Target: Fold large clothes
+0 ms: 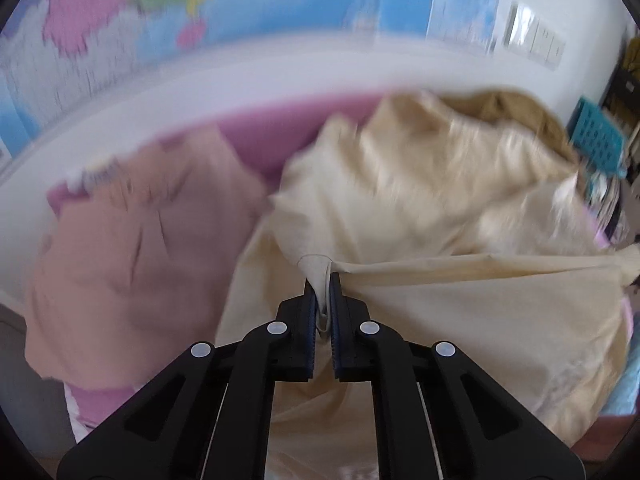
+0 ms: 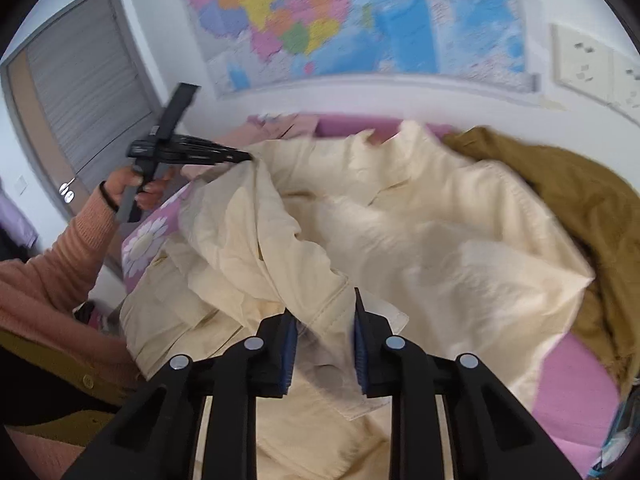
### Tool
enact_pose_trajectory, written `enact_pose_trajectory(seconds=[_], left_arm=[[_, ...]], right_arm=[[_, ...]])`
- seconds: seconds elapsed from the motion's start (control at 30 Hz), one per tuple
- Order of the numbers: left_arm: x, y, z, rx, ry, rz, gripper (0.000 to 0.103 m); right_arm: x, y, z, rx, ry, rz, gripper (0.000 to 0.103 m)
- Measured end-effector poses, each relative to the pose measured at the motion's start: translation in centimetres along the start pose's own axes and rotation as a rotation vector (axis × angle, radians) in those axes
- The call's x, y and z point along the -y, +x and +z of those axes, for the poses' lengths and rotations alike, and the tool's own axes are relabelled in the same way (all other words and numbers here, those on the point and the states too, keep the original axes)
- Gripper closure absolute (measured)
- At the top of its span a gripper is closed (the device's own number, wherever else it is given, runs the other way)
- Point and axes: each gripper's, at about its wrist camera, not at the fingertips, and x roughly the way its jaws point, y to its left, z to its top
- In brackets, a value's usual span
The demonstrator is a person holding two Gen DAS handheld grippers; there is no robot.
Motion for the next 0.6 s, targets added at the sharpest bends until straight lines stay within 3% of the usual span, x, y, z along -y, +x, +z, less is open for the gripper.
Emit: enact_pose_trajectory(seconds=[0.07,0.17,0.2,0.27,0.37,0.47,0.53,0.6], left_arm=[[-0.1,-1.1,1.5,0.033,-0.028,-0.043,0.094],[-0.5,-0.3,2.6,0.053,-0.078,-0.035,0.075],[-0.5,0.6,2.4,0.039,-0.091,0.002,0.064],[0.3,2.4,1.8,0.009,-0.07,0.079,0.055],[0.9,2.8,0.7,0.01,-0.058,0.137,0.057],[0.7,-0.6,-0.7,0.12,-0.094,0.115,0.048],[1.1,-3.0,-1.7,0.194,-0.065,0.1,0.043],[1.8,-4.4,-2.7,0.218,-0.022,0.075,0.039]], right_arm=[[1.0,-1.0,0.6,0.027,0.02,-0.008,0.081],[2.7,-1.0,1.4,0.021,0.052,-0.039,0.081],[3.3,-0.6,1.6,0.009,0.067,-0.039,0.081],[5.2,1.4,1.9,-0.044,0.112,-0.066,0.081],[8.1,4.8,1.7,-0.135,0.205,-0.065,0.075],[9.7,6.8,1.3,-0.168,0.254,-0.072,0.063],[10.2,6.3,1.0,-0.131,0.287,-0.042,0.043],[10.4,5.3,0.6,-0.087,0.297,-0.02,0.029]])
